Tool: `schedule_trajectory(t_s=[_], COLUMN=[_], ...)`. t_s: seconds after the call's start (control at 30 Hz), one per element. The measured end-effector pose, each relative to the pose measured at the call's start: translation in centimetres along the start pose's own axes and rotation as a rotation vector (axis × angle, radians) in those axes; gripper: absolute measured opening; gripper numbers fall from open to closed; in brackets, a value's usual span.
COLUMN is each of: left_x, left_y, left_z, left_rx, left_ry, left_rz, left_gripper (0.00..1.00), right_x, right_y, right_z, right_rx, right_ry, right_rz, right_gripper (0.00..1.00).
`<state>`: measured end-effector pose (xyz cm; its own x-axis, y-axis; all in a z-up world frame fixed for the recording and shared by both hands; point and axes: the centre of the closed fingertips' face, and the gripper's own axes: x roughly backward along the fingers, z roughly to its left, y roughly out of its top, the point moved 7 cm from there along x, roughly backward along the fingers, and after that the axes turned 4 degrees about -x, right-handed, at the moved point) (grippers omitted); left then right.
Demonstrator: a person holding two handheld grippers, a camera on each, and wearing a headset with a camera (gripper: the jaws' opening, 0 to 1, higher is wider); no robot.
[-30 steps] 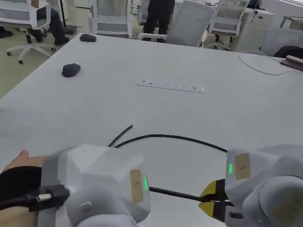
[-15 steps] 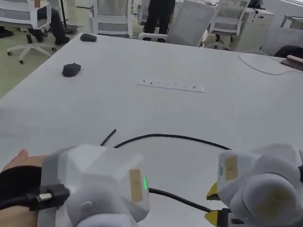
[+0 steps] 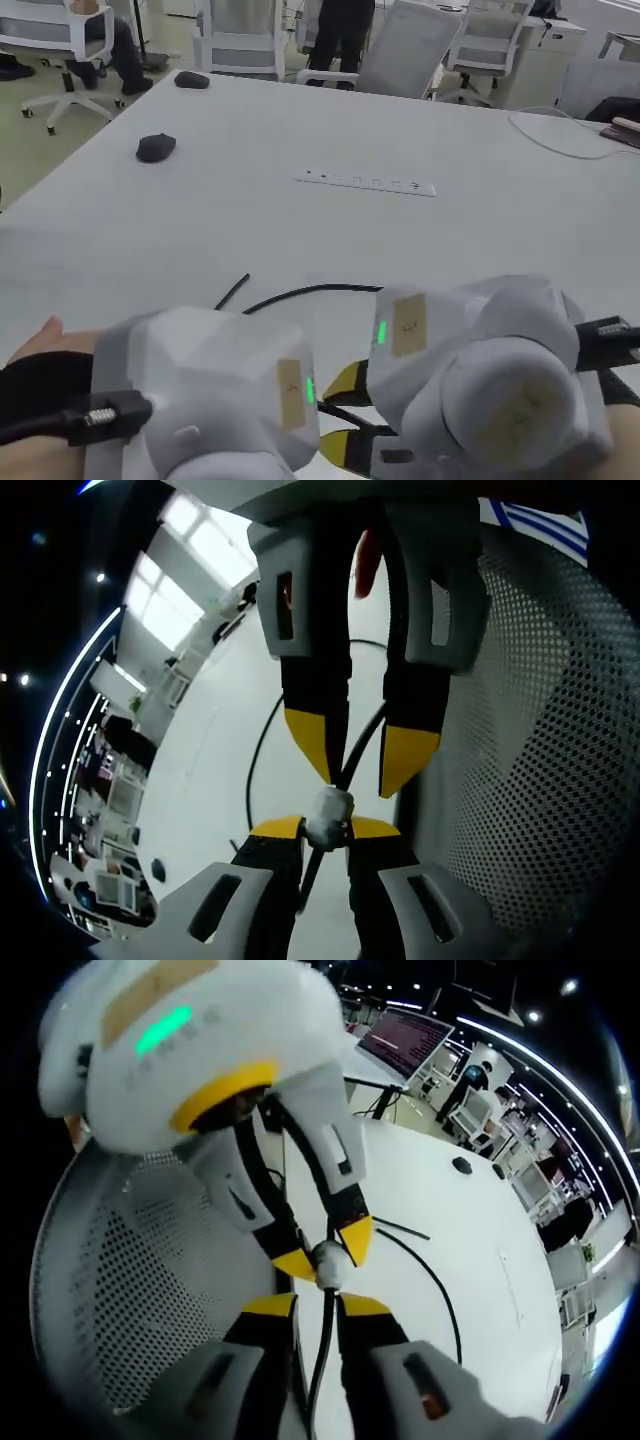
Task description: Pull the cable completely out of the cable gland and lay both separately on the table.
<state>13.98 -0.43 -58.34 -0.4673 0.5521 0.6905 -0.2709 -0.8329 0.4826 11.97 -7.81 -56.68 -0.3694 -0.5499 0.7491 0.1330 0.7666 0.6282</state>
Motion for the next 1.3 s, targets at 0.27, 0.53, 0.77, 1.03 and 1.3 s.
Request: schedule_trajectory(t_s=[0.27,0.53,0.77,1.03,1.3], left_x=[0.0,0.0,0.0,0.0,-0.1], left_y=[0.1,0.2,0.1,0.1,0.1], left_z=[0.1,-0.1,0.1,0.1,0.0], left_rx=[0.000,-0.009,0.003,0.010,0.009], left_ry=[0.004,-0.002,0.003,0.004,0.000], left_rz=[-0.002,-0.007,-0.006,-0.009,-0.012], left_gripper=[0.17,0.17,0.17,0.17,0.17], right_x=[-0.2,-0.5,0.1,1.8,2.8], right_y=[-0.5,-1.5,-2.6,-5.9,-9.2], right_z=[0.1,-0.5,-0.9,-1.8,-2.6], right_rx=[-0.038,-0.040,-0.034,-0.037,-0.050], right_ry=[-0.007,-0.058,-0.062,-0.077,-0.102], right_rz=[0.030,0.070,0.085,0.175,0.292], right_gripper=[0.20,0.03,0.03,0.03,0.03])
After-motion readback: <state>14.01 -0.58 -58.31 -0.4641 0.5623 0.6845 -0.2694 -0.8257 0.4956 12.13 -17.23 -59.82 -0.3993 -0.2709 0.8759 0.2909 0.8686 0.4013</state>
